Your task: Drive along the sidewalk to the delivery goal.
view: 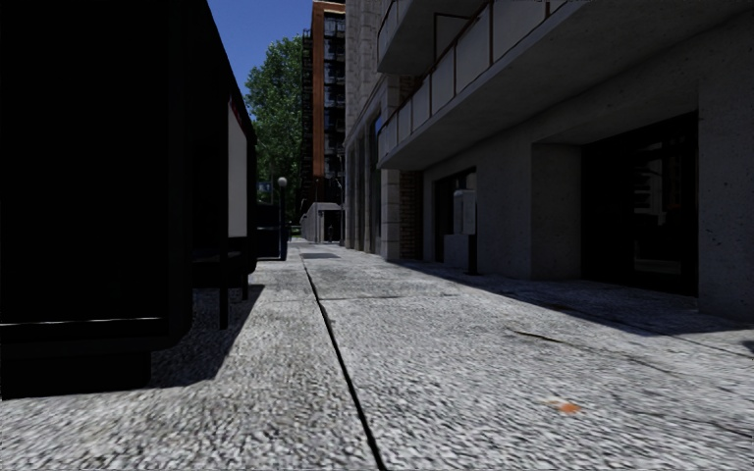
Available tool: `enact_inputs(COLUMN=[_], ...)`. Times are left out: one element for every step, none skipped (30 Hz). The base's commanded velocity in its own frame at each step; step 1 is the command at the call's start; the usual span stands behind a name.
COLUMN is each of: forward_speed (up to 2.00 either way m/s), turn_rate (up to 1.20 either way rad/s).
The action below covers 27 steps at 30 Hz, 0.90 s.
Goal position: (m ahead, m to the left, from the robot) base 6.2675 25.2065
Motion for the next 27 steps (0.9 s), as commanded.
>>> enact_inputs(forward_speed=[2.0, 2.0, 2.0, 2.0, 2.0, 2.0, 2.0, 2.0, 2.0, 2.0, 2.0, 2.0, 2.0, 2.0, 2.0, 2.0, 1.99, 1.99, 1.99, 1.99, 1.99, 1.99, 1.99, 1.99, 1.99, 1.99, 1.99], turn_rate=[0.0, 0.0, 0.0, 0.0, 0.0, 0.0, 0.0, 0.0, 0.0, 0.0, 0.0, 0.0, 0.0, 0.0, 0.0, 0.0, 0.0, 0.0, 0.0, 0.0, 0.0, 0.0, 0.0, 0.0, 0.0, 0.0, 0.0])
